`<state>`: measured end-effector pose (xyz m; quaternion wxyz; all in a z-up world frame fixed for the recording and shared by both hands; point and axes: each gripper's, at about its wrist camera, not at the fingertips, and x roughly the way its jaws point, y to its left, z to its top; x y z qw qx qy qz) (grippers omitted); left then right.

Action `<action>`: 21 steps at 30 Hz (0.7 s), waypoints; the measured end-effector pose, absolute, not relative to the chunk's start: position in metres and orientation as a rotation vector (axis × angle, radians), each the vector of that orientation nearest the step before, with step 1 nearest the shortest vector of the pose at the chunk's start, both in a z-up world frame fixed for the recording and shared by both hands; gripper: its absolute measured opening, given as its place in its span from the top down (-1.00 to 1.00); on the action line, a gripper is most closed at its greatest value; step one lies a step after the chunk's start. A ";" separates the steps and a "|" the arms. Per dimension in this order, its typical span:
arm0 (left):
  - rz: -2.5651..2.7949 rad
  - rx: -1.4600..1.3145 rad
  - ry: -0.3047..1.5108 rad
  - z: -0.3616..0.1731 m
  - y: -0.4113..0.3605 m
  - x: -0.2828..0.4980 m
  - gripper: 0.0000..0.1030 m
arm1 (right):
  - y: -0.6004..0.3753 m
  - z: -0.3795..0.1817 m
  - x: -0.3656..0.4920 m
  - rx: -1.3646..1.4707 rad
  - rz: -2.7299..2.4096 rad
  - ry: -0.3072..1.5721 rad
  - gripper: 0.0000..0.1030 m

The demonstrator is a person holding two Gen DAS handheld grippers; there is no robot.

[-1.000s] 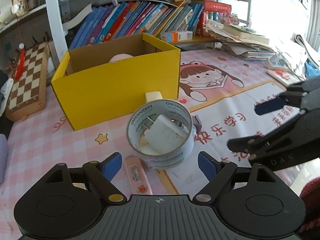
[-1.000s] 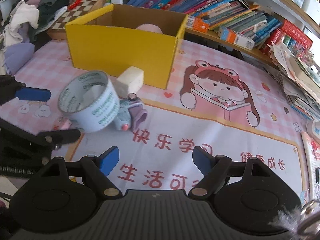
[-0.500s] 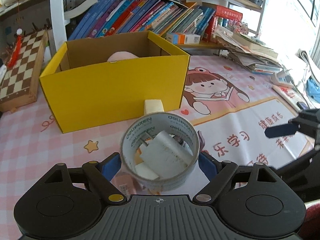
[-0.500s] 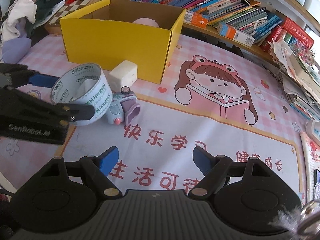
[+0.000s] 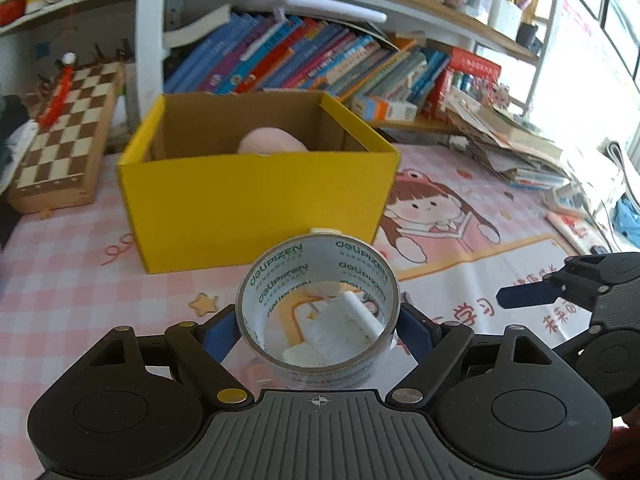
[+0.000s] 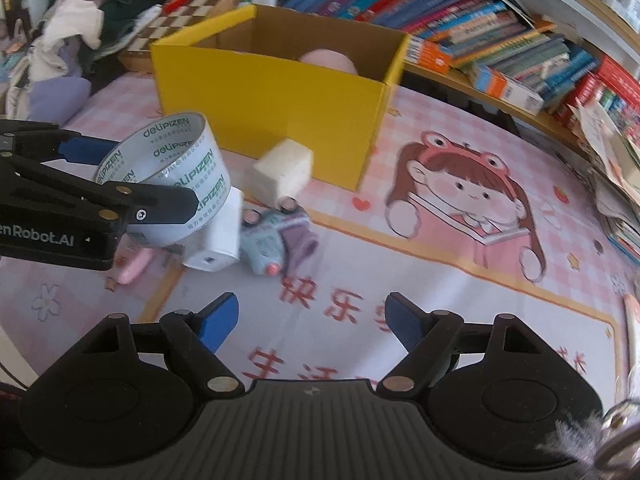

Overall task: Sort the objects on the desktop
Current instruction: 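Grasp the white charger plug with the right gripper while the left gripper holds the tape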

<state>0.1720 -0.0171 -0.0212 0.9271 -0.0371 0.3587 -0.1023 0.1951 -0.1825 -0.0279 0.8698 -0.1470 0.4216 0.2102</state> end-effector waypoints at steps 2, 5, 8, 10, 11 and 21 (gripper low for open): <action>-0.189 -0.083 0.733 -0.019 -0.010 0.167 -0.64 | -0.177 -0.026 0.196 -0.307 0.466 0.872 -0.55; -0.152 -0.095 0.735 -0.016 0.000 0.158 -0.64 | -0.169 -0.025 0.198 -0.306 0.505 0.861 -0.33; -0.114 -0.097 0.740 -0.016 0.008 0.151 -0.64 | -0.161 -0.024 0.201 -0.295 0.550 0.862 -0.06; -0.092 -0.094 0.736 -0.014 0.013 0.147 -0.64 | -0.155 -0.023 0.204 -0.282 0.580 0.861 0.02; -0.084 -0.092 0.735 -0.014 0.015 0.145 -0.64 | -0.153 -0.022 0.205 -0.276 0.595 0.860 0.02; -0.007 -0.081 0.728 -0.010 0.033 0.130 -0.64 | -0.131 -0.030 0.227 -0.236 0.641 0.917 0.16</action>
